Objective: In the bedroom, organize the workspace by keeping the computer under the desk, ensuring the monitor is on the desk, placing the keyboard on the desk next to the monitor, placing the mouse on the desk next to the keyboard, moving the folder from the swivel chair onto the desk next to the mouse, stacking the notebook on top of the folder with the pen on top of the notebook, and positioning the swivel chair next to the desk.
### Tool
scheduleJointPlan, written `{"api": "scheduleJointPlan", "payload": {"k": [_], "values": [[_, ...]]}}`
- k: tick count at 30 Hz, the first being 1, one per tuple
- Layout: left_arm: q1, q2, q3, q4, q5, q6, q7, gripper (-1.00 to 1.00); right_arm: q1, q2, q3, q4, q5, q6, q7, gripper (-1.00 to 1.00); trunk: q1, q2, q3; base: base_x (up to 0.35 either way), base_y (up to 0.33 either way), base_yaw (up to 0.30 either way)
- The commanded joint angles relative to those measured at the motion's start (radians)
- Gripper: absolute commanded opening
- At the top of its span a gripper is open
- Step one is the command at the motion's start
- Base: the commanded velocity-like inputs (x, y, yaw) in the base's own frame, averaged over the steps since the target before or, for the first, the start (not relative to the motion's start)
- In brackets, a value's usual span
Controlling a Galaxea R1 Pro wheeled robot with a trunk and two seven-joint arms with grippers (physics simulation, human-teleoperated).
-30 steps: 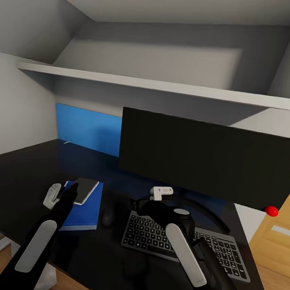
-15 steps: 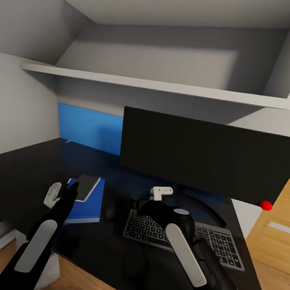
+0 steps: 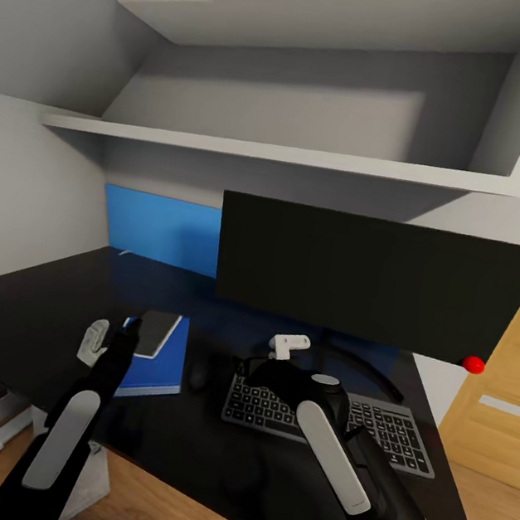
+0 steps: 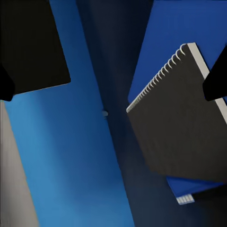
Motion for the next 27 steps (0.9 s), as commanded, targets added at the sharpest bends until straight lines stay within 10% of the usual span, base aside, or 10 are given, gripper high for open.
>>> {"api": "scheduleJointPlan", "payload": {"k": [1,10,27], "values": [[0.001,0.000,0.001,-0.009,0.009,0.001,0.004,1.00,-0.001,-0.001,0.002,-0.001,-0.009,0.000,-0.011,1.00,0.000,-0.001,-0.001,-0.092,0.000,0.000],[0.064,0.003,0.007,-0.145,0.007,0.064,0.005,1.00,-0.001,0.000,0.002,-0.001,-0.009,-0.006,-0.011,1.00,0.000,-0.001,-0.001,-0.178,0.000,0.000],[0.088,0.121,0.107,-0.178,0.041,0.280,-0.004,1.00,-0.003,0.020,0.073,-0.001,-0.015,0.004,-0.017,1.00,0.000,-0.001,-0.001,-0.016,0.000,0.045]]}}
